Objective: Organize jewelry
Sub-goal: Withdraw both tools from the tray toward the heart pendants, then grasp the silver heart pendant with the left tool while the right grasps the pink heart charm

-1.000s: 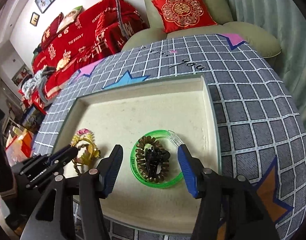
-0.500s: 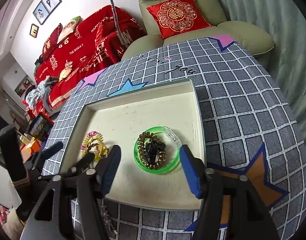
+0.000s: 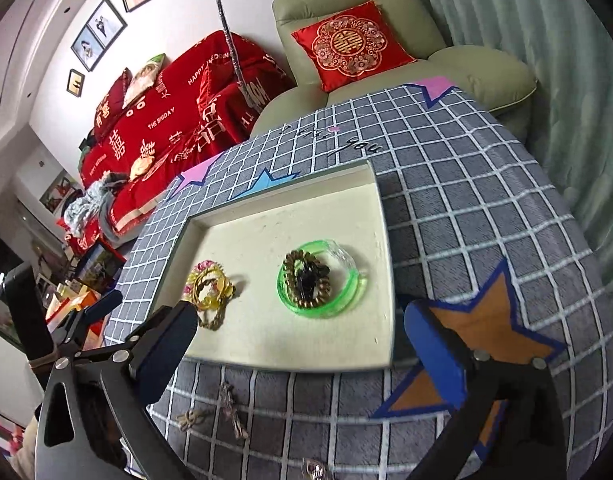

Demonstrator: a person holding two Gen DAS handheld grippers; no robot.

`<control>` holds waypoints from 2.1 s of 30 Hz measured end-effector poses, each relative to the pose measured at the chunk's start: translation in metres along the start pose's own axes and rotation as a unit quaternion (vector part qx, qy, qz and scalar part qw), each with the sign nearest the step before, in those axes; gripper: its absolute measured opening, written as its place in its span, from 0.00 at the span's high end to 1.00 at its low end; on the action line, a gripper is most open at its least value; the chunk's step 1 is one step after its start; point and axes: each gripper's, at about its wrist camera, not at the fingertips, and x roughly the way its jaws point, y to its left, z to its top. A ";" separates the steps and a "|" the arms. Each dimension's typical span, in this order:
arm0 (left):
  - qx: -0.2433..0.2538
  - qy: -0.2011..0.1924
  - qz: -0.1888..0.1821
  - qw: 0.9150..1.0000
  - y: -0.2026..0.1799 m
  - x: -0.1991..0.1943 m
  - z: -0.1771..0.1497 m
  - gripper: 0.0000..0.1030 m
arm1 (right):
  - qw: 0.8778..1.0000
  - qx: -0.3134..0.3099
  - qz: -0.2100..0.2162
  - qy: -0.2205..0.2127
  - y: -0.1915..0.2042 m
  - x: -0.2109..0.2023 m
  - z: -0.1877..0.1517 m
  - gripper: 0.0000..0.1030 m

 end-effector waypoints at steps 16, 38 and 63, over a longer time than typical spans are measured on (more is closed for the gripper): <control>-0.007 0.027 -0.007 1.000 0.023 -0.063 -0.090 0.00 | 0.998 -0.007 -0.026 0.050 -0.004 -0.026 -0.070 0.00; -0.041 0.071 -0.008 0.997 0.028 -0.057 -0.139 0.00 | 0.993 -0.040 -0.070 0.083 -0.006 -0.021 -0.117 0.00; -0.007 0.074 -0.032 0.997 0.019 -0.048 -0.146 0.13 | 0.968 -0.182 -0.141 0.094 0.033 0.019 -0.120 0.26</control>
